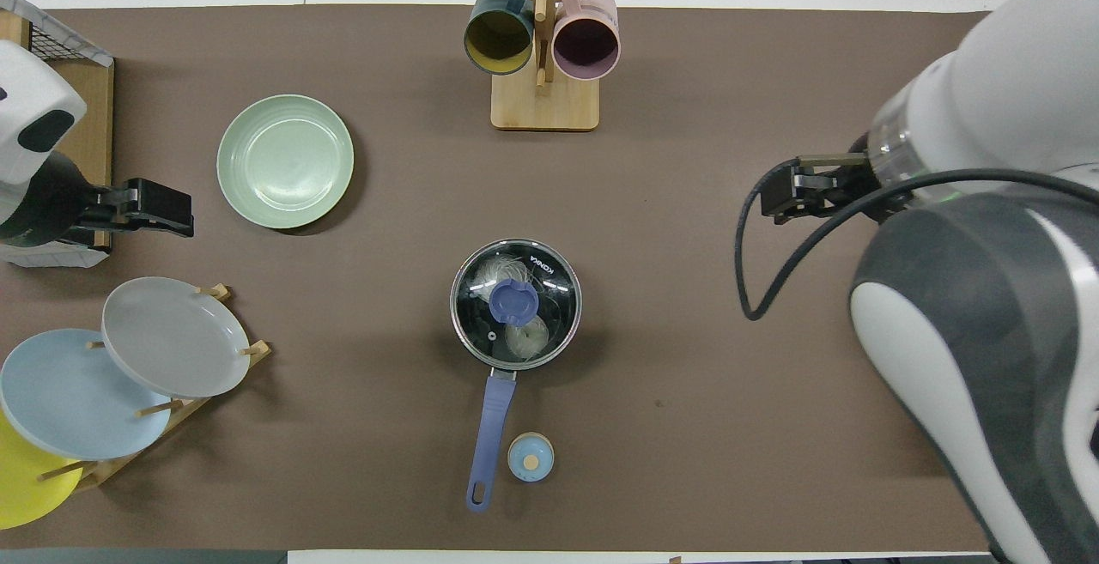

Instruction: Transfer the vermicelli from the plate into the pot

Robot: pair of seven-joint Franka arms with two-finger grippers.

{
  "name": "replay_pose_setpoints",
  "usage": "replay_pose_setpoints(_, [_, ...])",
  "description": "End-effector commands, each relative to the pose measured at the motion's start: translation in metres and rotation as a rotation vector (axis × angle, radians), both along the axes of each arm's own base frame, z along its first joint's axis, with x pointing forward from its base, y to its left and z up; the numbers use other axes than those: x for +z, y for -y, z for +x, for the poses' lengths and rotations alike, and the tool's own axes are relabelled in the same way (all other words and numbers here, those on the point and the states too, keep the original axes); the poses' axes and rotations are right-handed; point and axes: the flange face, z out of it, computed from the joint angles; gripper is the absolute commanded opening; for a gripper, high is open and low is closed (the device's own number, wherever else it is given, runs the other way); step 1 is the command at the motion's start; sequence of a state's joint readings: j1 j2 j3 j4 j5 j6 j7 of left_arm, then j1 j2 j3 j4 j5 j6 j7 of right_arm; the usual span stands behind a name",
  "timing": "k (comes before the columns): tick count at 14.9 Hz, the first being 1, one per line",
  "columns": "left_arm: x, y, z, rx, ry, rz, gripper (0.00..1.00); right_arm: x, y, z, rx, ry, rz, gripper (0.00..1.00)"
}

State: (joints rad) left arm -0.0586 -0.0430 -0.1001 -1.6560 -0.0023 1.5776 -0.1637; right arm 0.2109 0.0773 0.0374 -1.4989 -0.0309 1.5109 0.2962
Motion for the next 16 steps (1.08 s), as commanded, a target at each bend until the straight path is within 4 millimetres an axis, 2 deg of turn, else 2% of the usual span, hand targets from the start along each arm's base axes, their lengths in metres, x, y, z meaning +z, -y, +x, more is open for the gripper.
replay_pose_setpoints(1, [0.006,0.002,-0.002,0.017,0.018,-0.014,1.0,-0.003,0.026,-0.001,0.007,-0.035,-0.024,1.0])
replay_pose_setpoints(3, [0.006,0.001,-0.006,-0.01,0.006,-0.013,1.0,-0.006,0.054,0.001,0.008,-0.057,-0.015,1.0])
replay_pose_setpoints(5, [0.008,0.001,-0.004,-0.038,0.016,-0.015,1.0,-0.009,0.071,0.002,0.02,-0.069,-0.009,1.0])
replay_pose_setpoints(7, [0.007,0.005,-0.005,-0.026,0.015,-0.014,1.0,-0.013,0.079,0.0,0.04,-0.078,-0.009,1.0])
replay_pose_setpoints(9, [0.007,0.005,-0.006,-0.02,0.015,-0.014,1.0,-0.011,0.096,0.003,0.049,-0.066,-0.012,1.0])
replay_pose_setpoints(11, [0.008,0.014,-0.005,-0.038,0.031,-0.017,1.0,-0.011,0.101,0.003,0.066,-0.067,-0.011,1.0])
replay_pose_setpoints(12, [0.009,0.014,-0.005,-0.034,0.033,-0.017,1.0,-0.01,0.11,0.0,0.08,-0.075,-0.007,1.0])
replay_pose_setpoints(16, [0.003,0.011,-0.016,-0.028,-0.048,-0.003,1.0,-0.019,0.12,-0.026,0.072,-0.109,-0.002,1.0])
